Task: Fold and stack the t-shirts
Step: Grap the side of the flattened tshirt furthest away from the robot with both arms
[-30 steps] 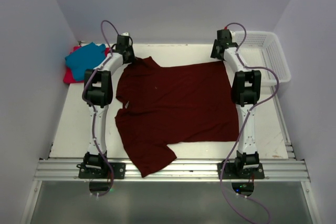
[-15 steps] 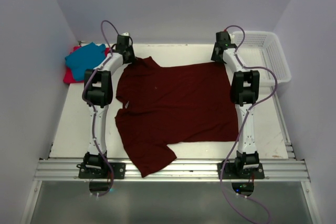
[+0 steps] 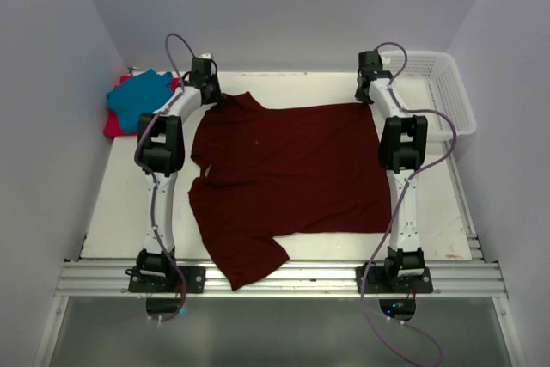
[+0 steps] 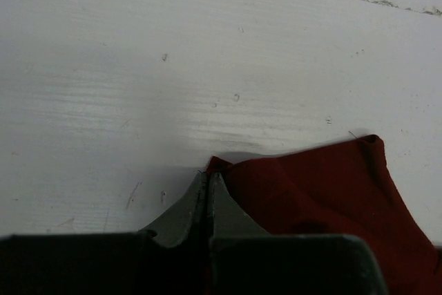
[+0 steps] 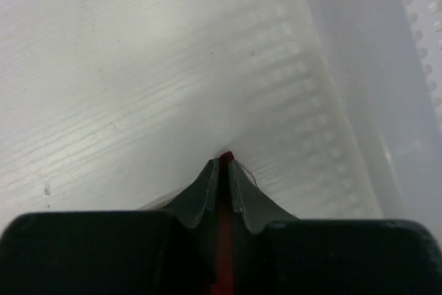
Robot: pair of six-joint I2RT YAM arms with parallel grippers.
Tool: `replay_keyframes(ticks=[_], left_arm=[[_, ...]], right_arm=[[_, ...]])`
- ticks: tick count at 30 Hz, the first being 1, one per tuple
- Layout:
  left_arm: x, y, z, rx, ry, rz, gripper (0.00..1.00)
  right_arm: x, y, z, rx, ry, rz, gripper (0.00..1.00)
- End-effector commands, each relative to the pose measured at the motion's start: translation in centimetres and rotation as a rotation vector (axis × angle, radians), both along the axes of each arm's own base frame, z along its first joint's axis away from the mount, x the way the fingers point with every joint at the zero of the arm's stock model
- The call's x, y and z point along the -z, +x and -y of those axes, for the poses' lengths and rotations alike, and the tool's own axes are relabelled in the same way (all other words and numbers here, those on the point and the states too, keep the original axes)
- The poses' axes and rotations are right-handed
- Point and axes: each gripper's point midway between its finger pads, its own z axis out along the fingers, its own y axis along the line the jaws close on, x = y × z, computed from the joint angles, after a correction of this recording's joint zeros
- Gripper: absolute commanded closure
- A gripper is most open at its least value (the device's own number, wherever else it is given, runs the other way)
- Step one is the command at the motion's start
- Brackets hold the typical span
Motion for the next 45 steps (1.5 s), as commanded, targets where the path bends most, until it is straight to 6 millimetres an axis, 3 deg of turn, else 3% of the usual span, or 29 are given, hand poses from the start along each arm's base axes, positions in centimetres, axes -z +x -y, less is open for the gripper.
replay_keyframes(ticks=[1,2,12,17,24,29,38,39,40,45], left_arm=[[-0.8,-0.1,0.4,0.010,-0.006,0.007,1.00],[-0.7,-0.1,0.5,0.012,-0.006,0.007,1.00],[-2.4,0.2,0.3,0.019,0.002,0.041,1.00],[-5.6,0.8,-0.3,0.018,0.005,0.106,1.00],[-12.4,1.6,-0.5,0.021,0.002,0.244,1.00],[-15.1,1.5,-0.5,0.020,-0.004,0.290,1.00],[-19.1,-0.2,-0.7,0.014,-0.013,0.330,1.00],[-19.2,-0.5,-0.7,0.016,-0.012,0.326,1.00],[-19.0,-0.9,-0.8,0.018,-0.005,0.307,1.00],[-18.8,-3.7,-0.9,0.027,0.005,0.240,1.00]], right_arm=[[3.1,-2.2,1.3,0.025,-0.002,-0.113,0.94],[3.1,-2.3,1.3,0.026,-0.003,-0.114,1.00],[1.0,-1.5,0.9,0.007,0.020,-0.048,1.00],[-2.8,-0.5,0.6,-0.009,0.032,0.048,1.00],[-7.9,0.4,-0.2,-0.045,0.047,0.154,1.00],[-10.3,0.2,-0.5,-0.058,0.046,0.195,1.00],[-14.3,-1.7,-0.9,-0.075,0.039,0.243,1.00],[-14.0,-2.2,-0.8,-0.074,0.038,0.231,1.00],[-15.0,-2.4,-0.8,-0.073,0.040,0.247,1.00],[-14.3,-4.3,-1.0,-0.065,0.051,0.210,1.00]])
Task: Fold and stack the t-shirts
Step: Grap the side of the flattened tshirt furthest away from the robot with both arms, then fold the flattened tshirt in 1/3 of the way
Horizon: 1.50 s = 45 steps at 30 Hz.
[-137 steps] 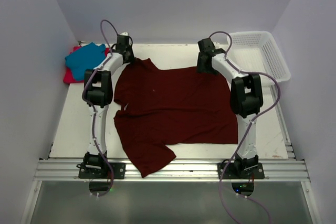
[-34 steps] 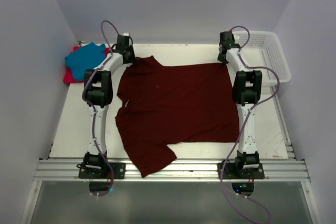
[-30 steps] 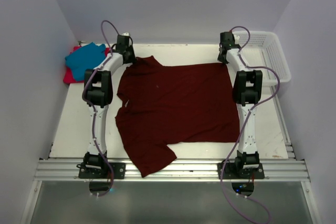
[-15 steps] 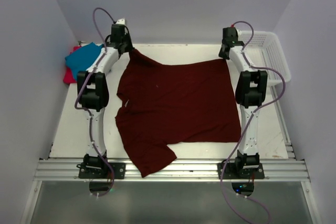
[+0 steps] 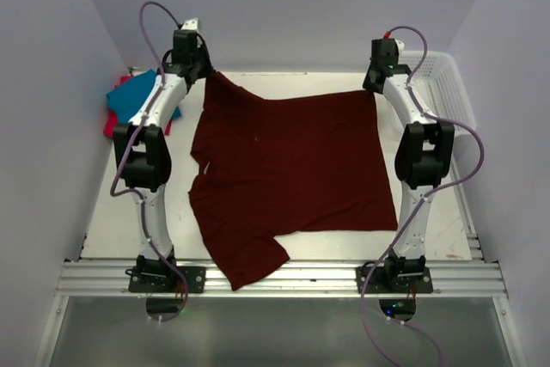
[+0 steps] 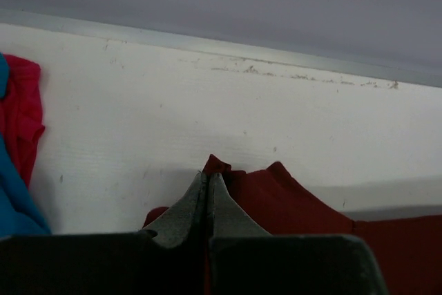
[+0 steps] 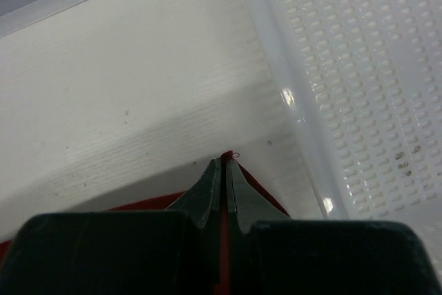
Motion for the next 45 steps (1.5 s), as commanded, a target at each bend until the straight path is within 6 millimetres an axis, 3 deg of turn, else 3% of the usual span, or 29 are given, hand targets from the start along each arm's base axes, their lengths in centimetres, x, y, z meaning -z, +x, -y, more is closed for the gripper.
replay_keyframes(ticks=[1,4,5,7,8,9,11,12,15,24,33,45], left_arm=[[-2.7,-3.1,-0.5,0.013,0.021,-0.007,1.00],[-2.6,-5.7,-0.8,0.004,0.024,-0.032,1.00],[-3.7,-6.5,-1.0,-0.003,0.025,-0.018,1.00],[-2.4,-8.3,-1.2,-0.006,0.026,-0.064,1.00],[-3.2,-9.1,-1.2,-0.006,0.023,-0.055,1.00],[-1.9,-10.1,-1.3,-0.005,0.026,-0.088,1.00],[-2.2,-11.5,-1.2,-0.003,0.026,-0.089,1.00],[-1.0,-12.6,-1.2,-0.002,0.026,-0.124,1.00],[-0.5,-14.9,-1.2,0.003,0.023,-0.143,1.00],[2.1,-20.8,-0.9,0.019,0.024,-0.221,1.00],[4.5,-24.0,-1.4,0.003,0.022,-0.275,1.00],[4.1,-25.7,-1.1,0.024,0.006,-0.270,1.00]], right_arm=[[-2.7,-1.0,-0.2,-0.001,0.008,0.043,1.00],[-1.9,-2.4,0.0,0.007,0.010,0.016,1.00],[-1.7,-2.8,0.0,0.012,0.012,0.008,1.00],[-1.2,-4.0,0.0,0.019,0.015,-0.007,1.00],[-1.0,-4.4,0.0,0.020,0.020,-0.016,1.00],[-0.5,-5.3,0.0,0.023,0.022,-0.033,1.00],[-0.3,-6.2,0.1,0.032,0.024,-0.049,1.00],[0.1,-7.0,0.2,0.033,0.024,-0.062,1.00],[0.6,-8.5,0.3,0.047,0.024,-0.092,1.00],[0.5,-11.6,1.1,0.075,0.004,-0.119,1.00],[2.3,-13.2,1.0,0.074,0.002,-0.170,1.00],[3.7,-14.0,1.2,0.090,-0.044,-0.213,1.00]])
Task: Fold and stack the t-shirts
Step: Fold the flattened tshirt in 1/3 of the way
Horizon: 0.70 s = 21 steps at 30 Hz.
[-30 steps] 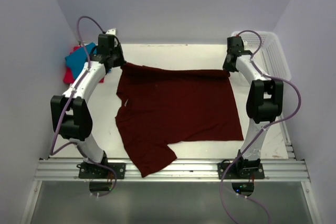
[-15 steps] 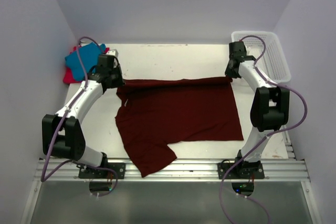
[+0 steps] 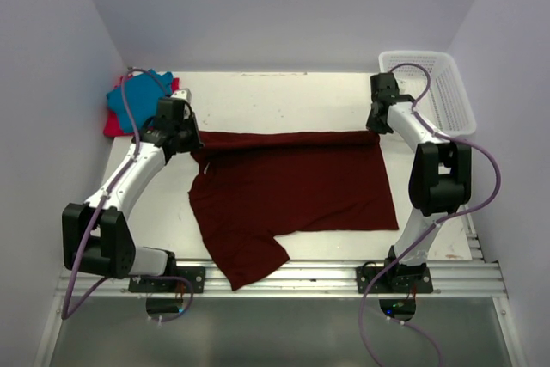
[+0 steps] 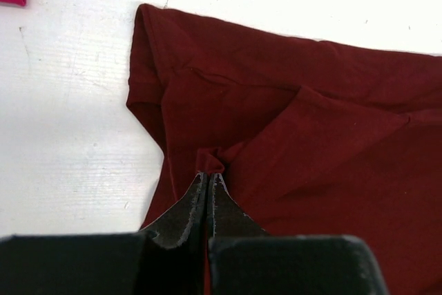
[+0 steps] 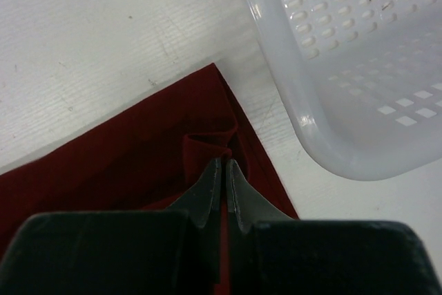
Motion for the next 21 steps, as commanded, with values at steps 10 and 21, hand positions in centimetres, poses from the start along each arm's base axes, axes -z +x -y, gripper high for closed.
replay_keyframes(ticks=[10,21], left_arm=[[-0.8,-1.4,0.9,0.020,-0.039,0.031,1.00],[-1.1,-2.4,1.6,0.038,-0.065,0.027,0.99]], right_arm=[[-0.4,-1.2,1.2,0.056,-0.070,0.007,1.00],[-0.8,-1.5,1.4,0.070,-0.078,-0.002,0.92]])
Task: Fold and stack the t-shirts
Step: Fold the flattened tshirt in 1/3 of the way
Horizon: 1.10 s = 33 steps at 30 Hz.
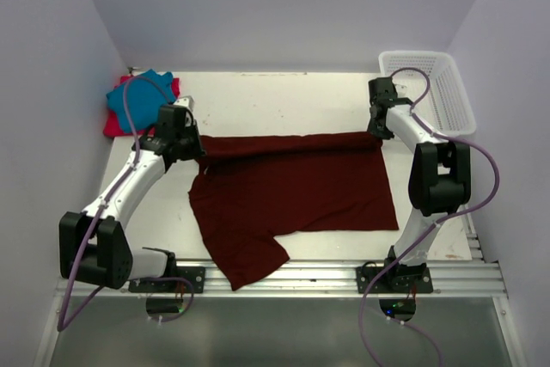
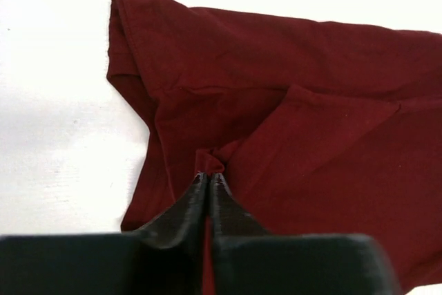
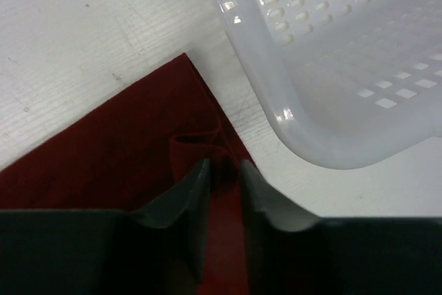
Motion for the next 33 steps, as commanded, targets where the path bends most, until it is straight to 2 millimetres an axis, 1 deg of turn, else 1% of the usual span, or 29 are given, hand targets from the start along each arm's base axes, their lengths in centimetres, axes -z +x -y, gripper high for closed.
replay_keyframes(ticks=[1,2,3,4,5,6,7,10,12,13,14,15,16,17,18,19,20,21,22,24,25,26,27,28,30,33], left_arm=[[-2.3,-0.3,0.5,-0.006,-0.038,0.059,0.85],[-2.6,-0.5,0.4,-0.015,-0.035,0.063,0.69],[-3.0,-0.6,0.3,-0.031,-0.040,0.076,0.37],[-4.1,-0.7,0.2,-0.035,-0.043,0.111,0.27],[-4.7,-0.8,0.3,-0.038,-0.053,0.128,0.14],[-5.4,-0.7,-0.2,-0.061,-0.037,0.152,0.00],[-6.5,-0.8,-0.3,-0.069,-0.042,0.187,0.00],[-8.2,-0.3,-0.7,-0.081,-0.031,0.251,0.00],[-8.2,0.2,-0.8,-0.081,-0.023,0.257,0.00],[-7.3,0.6,-0.6,-0.073,-0.017,0.233,0.00],[-7.1,1.2,-0.3,-0.060,-0.020,0.240,0.00],[-6.7,1.6,0.2,-0.042,-0.031,0.234,0.09],[-5.3,2.2,0.5,-0.031,-0.031,0.203,0.16],[-5.4,3.2,0.9,-0.022,-0.043,0.230,0.33],[-4.9,3.7,1.0,-0.022,-0.044,0.230,0.82],[-3.3,4.2,1.6,-0.006,-0.057,0.196,1.00],[-3.2,5.2,1.7,-0.008,-0.068,0.219,1.00],[-2.6,5.7,2.0,-0.004,-0.071,0.215,1.00],[-0.9,6.4,2.2,-0.001,-0.073,0.180,1.00],[0.0,7.7,2.6,-0.003,-0.088,0.175,1.00],[1.9,8.2,2.8,-0.004,-0.087,0.135,1.00],[2.5,8.6,2.9,-0.011,-0.096,0.128,1.00],[3.2,8.9,2.9,-0.018,-0.098,0.110,1.00],[4.6,9.0,3.0,-0.024,-0.097,0.079,1.00],[5.5,9.3,2.9,-0.040,-0.106,0.066,1.00],[8.0,9.2,2.3,-0.074,-0.102,0.001,1.00]], right_arm=[[-2.1,-0.2,0.4,0.034,-0.017,0.039,0.66],[-2.4,-0.2,0.4,0.035,-0.019,0.043,0.57],[-2.5,-0.4,0.4,0.038,-0.019,0.041,0.52],[-2.9,-0.3,0.5,0.042,-0.016,0.052,0.46],[-3.1,-0.4,0.5,0.041,-0.016,0.056,0.44],[-3.3,-0.4,0.4,0.040,-0.014,0.062,0.41],[-3.4,-0.4,0.4,0.042,-0.011,0.066,0.40],[-3.7,0.2,-0.1,0.025,0.010,0.081,0.40],[-3.3,0.6,-0.7,0.005,0.040,0.076,0.42],[-3.2,0.8,-0.9,0.001,0.047,0.075,0.46],[-2.9,1.3,-1.2,-0.008,0.059,0.078,0.52],[-2.6,1.7,-1.6,-0.023,0.073,0.081,0.72],[-2.1,1.9,-2.4,-0.047,0.108,0.075,0.84],[-1.9,2.4,-2.9,-0.062,0.124,0.076,0.97],[-1.1,2.6,-3.4,-0.076,0.141,0.060,1.00],[-0.7,2.7,-4.2,-0.097,0.171,0.055,1.00],[-0.5,3.1,-4.6,-0.112,0.180,0.064,1.00],[-0.4,3.3,-5.3,-0.135,0.195,0.065,1.00],[0.2,3.3,-5.7,-0.146,0.204,0.052,1.00],[0.6,3.6,-7.2,-0.185,0.240,0.052,1.00],[1.0,3.6,-7.5,-0.195,0.243,0.044,1.00],[1.2,3.6,-8.1,-0.214,0.259,0.037,1.00],[1.5,3.5,-8.6,-0.230,0.260,0.029,1.00],[1.5,3.5,-8.8,-0.237,0.267,0.028,1.00],[2.2,3.2,-9.2,-0.250,0.279,0.005,1.00],[2.6,2.8,-9.6,-0.262,0.271,-0.012,1.00]])
